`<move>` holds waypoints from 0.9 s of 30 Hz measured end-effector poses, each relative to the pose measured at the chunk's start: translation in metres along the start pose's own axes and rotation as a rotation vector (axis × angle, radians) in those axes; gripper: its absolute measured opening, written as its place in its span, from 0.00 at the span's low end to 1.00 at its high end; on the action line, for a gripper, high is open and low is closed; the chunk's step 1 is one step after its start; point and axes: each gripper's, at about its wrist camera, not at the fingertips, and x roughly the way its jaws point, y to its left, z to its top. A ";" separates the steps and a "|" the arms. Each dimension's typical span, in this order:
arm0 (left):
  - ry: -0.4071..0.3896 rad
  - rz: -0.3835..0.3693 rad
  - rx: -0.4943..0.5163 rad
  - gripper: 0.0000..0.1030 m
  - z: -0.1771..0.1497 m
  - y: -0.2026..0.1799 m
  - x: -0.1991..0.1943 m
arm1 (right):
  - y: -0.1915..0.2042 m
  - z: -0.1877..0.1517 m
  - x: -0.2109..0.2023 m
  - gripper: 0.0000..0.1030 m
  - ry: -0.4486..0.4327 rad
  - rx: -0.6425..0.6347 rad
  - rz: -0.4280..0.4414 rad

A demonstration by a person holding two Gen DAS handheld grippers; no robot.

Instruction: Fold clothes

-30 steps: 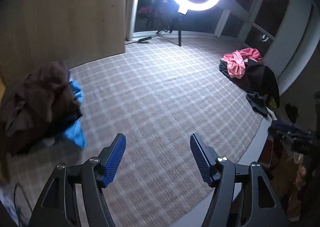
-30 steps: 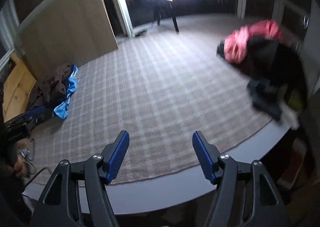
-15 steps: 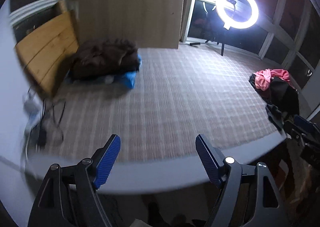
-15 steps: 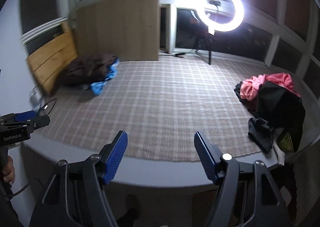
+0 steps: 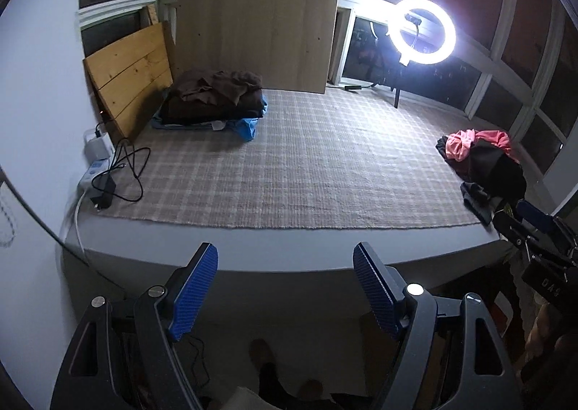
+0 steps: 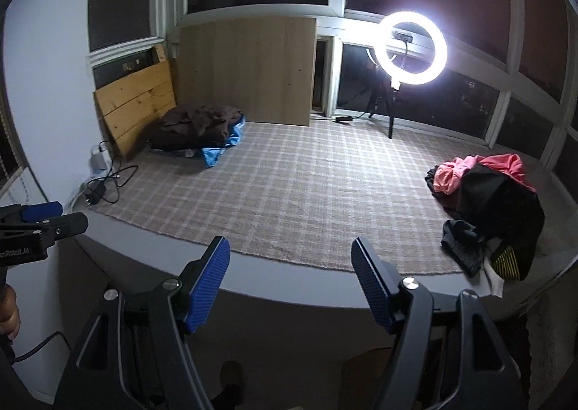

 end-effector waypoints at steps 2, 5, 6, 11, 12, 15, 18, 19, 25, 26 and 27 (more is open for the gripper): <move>-0.004 0.003 -0.004 0.74 -0.003 0.000 -0.004 | 0.003 -0.002 -0.003 0.67 -0.003 -0.008 0.003; -0.007 0.002 -0.003 0.74 -0.007 -0.002 -0.008 | 0.003 -0.004 -0.006 0.67 -0.005 -0.011 0.009; -0.008 0.001 -0.001 0.74 -0.008 -0.002 -0.009 | 0.002 -0.005 -0.007 0.67 -0.004 -0.011 0.011; -0.011 0.027 0.011 0.74 -0.012 -0.007 -0.013 | -0.001 -0.007 -0.009 0.67 -0.004 -0.007 0.017; -0.008 0.031 0.012 0.74 -0.012 -0.008 -0.013 | -0.001 -0.008 -0.009 0.67 -0.004 -0.007 0.017; -0.008 0.037 0.011 0.74 -0.013 -0.011 -0.013 | -0.004 -0.011 -0.009 0.67 0.001 -0.006 0.015; -0.020 0.036 0.019 0.74 -0.012 -0.015 -0.017 | -0.006 -0.013 -0.007 0.67 0.008 0.004 0.016; -0.024 0.037 0.021 0.74 -0.012 -0.016 -0.019 | -0.007 -0.014 -0.007 0.67 0.011 0.007 0.016; -0.040 0.049 0.032 0.74 -0.009 -0.022 -0.024 | -0.009 -0.015 -0.004 0.67 0.019 0.012 0.018; -0.044 0.050 0.032 0.74 -0.010 -0.023 -0.024 | -0.009 -0.015 -0.004 0.67 0.019 0.011 0.017; -0.047 0.050 0.032 0.74 -0.010 -0.024 -0.025 | -0.009 -0.015 -0.004 0.67 0.020 0.010 0.017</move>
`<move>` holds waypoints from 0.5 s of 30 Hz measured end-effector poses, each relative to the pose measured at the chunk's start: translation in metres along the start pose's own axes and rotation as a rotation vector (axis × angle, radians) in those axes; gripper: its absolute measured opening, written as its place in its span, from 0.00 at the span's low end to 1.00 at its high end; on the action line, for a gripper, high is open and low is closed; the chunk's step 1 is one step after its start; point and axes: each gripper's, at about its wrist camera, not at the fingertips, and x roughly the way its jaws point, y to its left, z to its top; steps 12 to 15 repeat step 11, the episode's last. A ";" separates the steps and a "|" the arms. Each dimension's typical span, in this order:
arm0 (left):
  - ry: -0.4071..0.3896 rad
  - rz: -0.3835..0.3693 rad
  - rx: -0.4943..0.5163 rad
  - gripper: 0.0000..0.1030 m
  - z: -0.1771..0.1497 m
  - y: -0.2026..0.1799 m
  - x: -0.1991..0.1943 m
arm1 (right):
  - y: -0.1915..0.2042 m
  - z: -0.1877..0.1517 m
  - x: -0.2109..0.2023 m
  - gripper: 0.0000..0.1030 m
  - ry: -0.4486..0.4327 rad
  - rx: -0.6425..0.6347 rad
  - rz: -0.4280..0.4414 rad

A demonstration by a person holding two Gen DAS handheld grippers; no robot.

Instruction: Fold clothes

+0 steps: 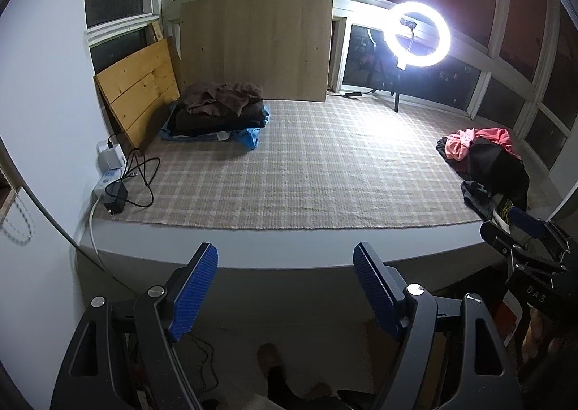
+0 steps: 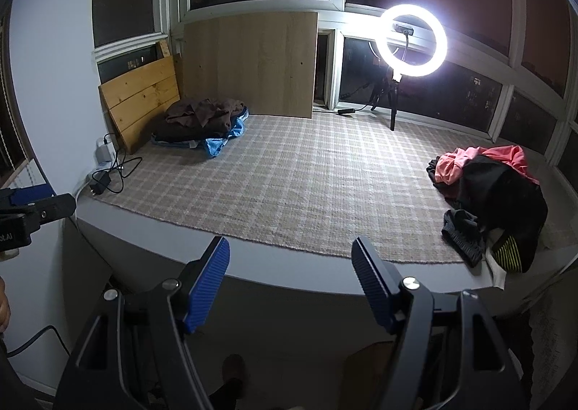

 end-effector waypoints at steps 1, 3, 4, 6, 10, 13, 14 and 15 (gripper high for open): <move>-0.007 -0.001 0.006 0.73 0.000 -0.001 -0.001 | 0.000 0.000 0.000 0.67 0.001 0.000 0.000; -0.018 0.023 0.021 0.73 0.000 -0.003 -0.001 | -0.002 0.000 0.001 0.67 0.002 0.000 0.002; -0.014 0.026 0.023 0.74 0.000 -0.005 0.000 | -0.003 0.000 0.001 0.67 0.004 0.001 0.001; -0.004 0.030 0.026 0.74 0.001 -0.007 0.001 | -0.003 -0.001 0.001 0.67 0.007 0.004 -0.005; -0.005 0.025 0.021 0.74 0.002 -0.008 0.002 | -0.005 -0.002 0.004 0.67 0.018 0.011 -0.009; -0.006 0.026 0.021 0.74 0.002 -0.008 0.002 | -0.005 -0.002 0.005 0.67 0.020 0.014 -0.009; -0.006 0.026 0.021 0.74 0.002 -0.008 0.002 | -0.005 -0.002 0.005 0.67 0.020 0.014 -0.009; -0.006 0.026 0.021 0.74 0.002 -0.008 0.002 | -0.005 -0.002 0.005 0.67 0.020 0.014 -0.009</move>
